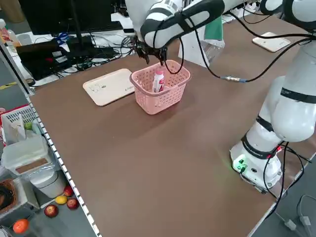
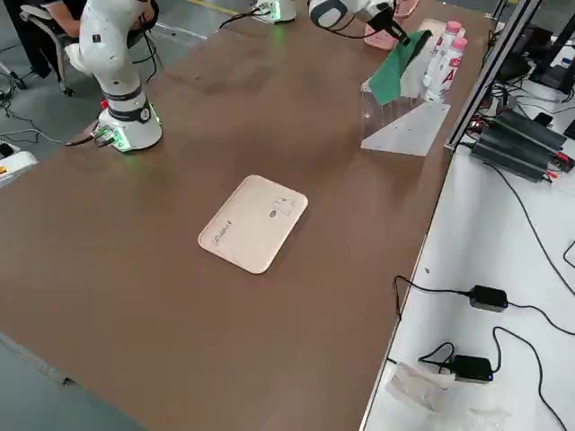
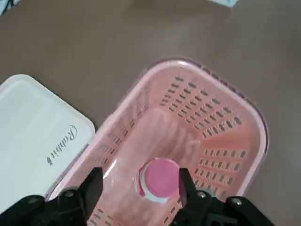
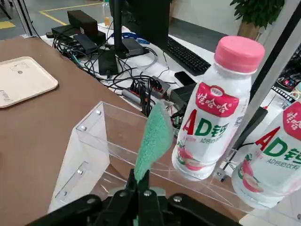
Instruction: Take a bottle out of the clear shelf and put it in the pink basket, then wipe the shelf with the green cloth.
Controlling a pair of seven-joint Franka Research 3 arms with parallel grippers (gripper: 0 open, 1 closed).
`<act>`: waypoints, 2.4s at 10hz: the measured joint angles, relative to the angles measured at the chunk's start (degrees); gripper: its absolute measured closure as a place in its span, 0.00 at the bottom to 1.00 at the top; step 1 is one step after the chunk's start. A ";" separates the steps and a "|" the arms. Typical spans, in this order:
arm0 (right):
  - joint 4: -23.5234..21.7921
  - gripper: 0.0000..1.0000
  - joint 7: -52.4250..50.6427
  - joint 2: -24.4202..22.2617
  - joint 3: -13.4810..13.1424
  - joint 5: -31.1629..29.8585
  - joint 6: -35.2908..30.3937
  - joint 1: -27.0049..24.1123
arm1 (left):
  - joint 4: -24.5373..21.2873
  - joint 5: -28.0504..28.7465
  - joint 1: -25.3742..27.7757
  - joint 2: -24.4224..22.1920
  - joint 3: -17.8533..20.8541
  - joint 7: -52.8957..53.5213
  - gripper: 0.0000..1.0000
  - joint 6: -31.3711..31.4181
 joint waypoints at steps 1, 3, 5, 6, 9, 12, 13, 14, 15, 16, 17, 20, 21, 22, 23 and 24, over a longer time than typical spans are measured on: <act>-0.10 0.97 -0.11 0.00 -0.02 0.00 0.74 -0.08 | 0.76 -2.10 -0.14 0.01 -0.20 -3.82 0.09 -0.03; -0.16 0.97 -0.38 0.13 -0.07 -0.03 1.16 -0.52 | 4.05 -3.00 -0.29 -0.03 -1.75 -12.89 0.00 -0.59; -0.32 0.97 -1.09 1.18 -0.07 -1.11 4.42 -0.88 | 10.40 -2.06 -0.54 -0.22 -4.24 -24.15 0.00 -4.65; -0.42 0.97 -1.09 2.49 -0.04 -2.18 6.95 -0.88 | 13.64 0.63 -0.63 -0.36 -6.42 -31.85 0.00 -5.67; -0.40 0.97 -1.09 4.10 0.07 -3.18 9.79 -0.85 | 21.00 12.88 -1.09 -0.63 -14.05 -49.59 0.00 -8.61; 0.19 0.97 -1.13 4.09 -0.05 -4.32 10.07 -0.96 | 25.59 22.56 -1.16 -0.80 -19.58 -62.82 0.00 -13.50; 0.58 0.97 -1.13 4.08 -0.11 -4.69 10.15 -1.02 | 26.64 23.34 -1.09 -0.80 -19.66 -66.08 0.00 -15.86; 1.21 0.97 -1.13 4.06 -0.16 -4.90 10.21 -1.05 | 28.08 23.80 -0.89 -0.82 -19.62 -67.66 0.00 -19.13; 1.95 0.97 -1.13 4.04 -0.19 -5.07 10.23 -1.08 | 29.57 23.93 -0.84 -0.86 -19.63 -69.55 0.00 -22.31; 2.45 0.97 -1.13 4.04 -0.24 -5.13 10.23 -1.16 | 30.31 24.38 -0.87 -0.88 -19.76 -71.13 0.00 -23.65; 2.47 0.97 -1.16 4.11 -0.30 -5.19 10.21 -1.33 | 30.64 24.99 -1.02 -0.91 -19.80 -71.91 0.00 -23.89; 2.40 0.97 -1.28 4.87 -0.36 -5.62 10.21 -2.25 | 32.40 25.40 -14.17 -2.90 -8.26 -74.39 0.00 -29.87; 2.35 0.97 -1.30 5.18 -0.36 -5.64 10.42 -2.45 | 32.61 25.71 -23.39 -3.58 1.19 -76.95 0.00 -31.08; 2.34 0.97 -1.32 5.68 -0.36 -5.65 10.91 -2.60 | 32.54 25.80 -29.23 -3.38 8.31 -77.83 0.00 -31.41; 2.33 0.97 -1.32 6.29 -0.36 -5.65 11.39 -2.71 | 32.52 25.80 -31.20 -2.58 11.80 -77.86 0.00 -31.43; 2.31 0.97 -1.33 6.75 -0.36 -5.67 11.77 -2.80 | 32.51 25.80 -31.18 -1.87 12.56 -77.86 0.00 -31.43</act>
